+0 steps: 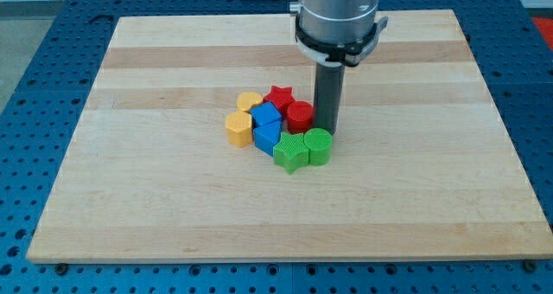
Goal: Separate the group of blocks
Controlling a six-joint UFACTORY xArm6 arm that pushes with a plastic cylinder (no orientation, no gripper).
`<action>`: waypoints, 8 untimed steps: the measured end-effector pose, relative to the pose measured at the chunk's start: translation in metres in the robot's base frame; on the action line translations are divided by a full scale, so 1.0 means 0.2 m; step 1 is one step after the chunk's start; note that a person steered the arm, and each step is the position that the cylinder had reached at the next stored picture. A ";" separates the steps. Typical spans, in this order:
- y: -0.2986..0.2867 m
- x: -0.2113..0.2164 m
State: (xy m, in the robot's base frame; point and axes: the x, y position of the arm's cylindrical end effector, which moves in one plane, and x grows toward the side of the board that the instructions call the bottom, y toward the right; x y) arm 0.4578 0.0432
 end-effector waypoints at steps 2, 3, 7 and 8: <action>-0.20 -0.01; -0.34 -0.13; -0.04 -0.17; 0.15 -0.16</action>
